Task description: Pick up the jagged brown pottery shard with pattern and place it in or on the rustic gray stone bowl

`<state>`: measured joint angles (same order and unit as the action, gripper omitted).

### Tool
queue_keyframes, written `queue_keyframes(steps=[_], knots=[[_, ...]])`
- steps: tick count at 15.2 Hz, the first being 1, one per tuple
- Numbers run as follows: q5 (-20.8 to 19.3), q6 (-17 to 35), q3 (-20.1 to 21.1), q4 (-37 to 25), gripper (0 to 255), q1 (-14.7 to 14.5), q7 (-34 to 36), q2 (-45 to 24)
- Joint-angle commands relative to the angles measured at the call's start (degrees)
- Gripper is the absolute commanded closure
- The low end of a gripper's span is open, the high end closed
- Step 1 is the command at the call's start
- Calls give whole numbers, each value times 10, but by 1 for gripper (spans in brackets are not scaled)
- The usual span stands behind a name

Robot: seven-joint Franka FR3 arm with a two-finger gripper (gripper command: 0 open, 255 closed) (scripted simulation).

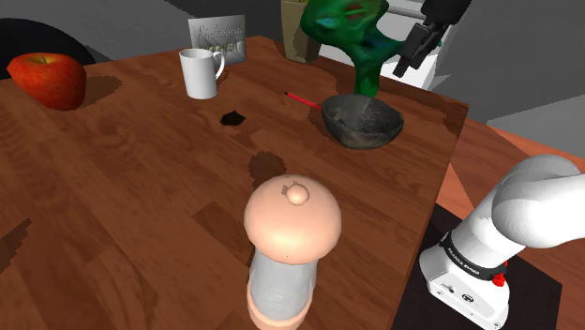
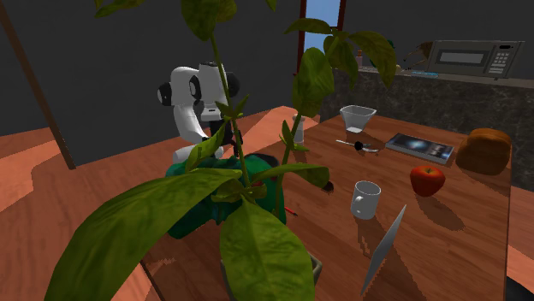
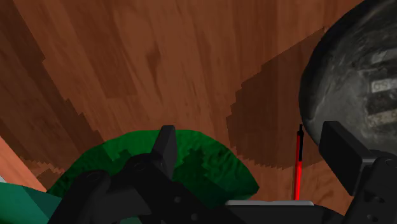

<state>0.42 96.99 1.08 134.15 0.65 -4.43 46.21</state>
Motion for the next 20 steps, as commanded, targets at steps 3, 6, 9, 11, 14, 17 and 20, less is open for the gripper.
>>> queue_keyframes(steps=[3,6,9,11,14,17,20], knots=[[11,9,22,-15,0,-7,22,-31],[24,20,54,-42,0,-15,55,-81],[33,30,84,-75,0,-22,87,-135],[36,35,104,-100,0,-25,109,-172],[36,40,133,-143,0,-30,142,-230],[31,41,161,-192,0,-35,177,-292],[18,39,187,-247,0,-42,213,-358]])
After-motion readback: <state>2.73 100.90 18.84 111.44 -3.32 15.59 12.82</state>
